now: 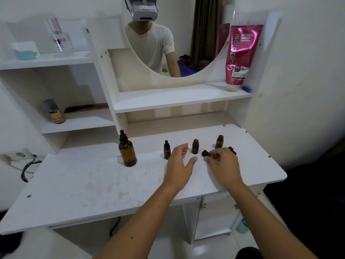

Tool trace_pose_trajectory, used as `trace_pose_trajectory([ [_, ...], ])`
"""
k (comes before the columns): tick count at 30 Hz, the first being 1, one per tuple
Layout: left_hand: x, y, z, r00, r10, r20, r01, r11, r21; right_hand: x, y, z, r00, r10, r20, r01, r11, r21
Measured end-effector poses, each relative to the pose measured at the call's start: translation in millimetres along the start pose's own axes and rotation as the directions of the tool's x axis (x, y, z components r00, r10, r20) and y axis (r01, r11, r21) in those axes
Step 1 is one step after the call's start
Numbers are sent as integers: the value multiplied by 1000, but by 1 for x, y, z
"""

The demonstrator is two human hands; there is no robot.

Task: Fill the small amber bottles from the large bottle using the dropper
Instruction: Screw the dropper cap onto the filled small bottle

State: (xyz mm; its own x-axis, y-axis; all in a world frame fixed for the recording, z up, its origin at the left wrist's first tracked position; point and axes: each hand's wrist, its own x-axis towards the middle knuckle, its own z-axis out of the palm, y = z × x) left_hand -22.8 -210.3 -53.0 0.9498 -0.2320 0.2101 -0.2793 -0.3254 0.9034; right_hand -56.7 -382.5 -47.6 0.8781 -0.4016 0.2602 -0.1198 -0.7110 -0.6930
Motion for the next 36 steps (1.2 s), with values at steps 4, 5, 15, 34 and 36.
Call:
trace_pose_trajectory([
  [4,16,-1,12,1000,5,-26,-4,1000,22,-8,1,-3,995,20,-100,-13,997,73],
  [5,20,-1,14,999,6,-34,-5,1000,21,-10,2,-4,991,32,-130,-18,994,107],
  [15,37,-3,25,994,47,-101,-46,999,5,1,-8,-28,985,15,-170,69,875,480],
  [34,37,-6,22,996,55,-77,-58,997,-43,49,-41,-24,857,-515,-3,515,856,38],
  [36,37,-7,22,995,61,-77,-65,997,-45,51,-42,-20,867,-495,60,495,869,21],
])
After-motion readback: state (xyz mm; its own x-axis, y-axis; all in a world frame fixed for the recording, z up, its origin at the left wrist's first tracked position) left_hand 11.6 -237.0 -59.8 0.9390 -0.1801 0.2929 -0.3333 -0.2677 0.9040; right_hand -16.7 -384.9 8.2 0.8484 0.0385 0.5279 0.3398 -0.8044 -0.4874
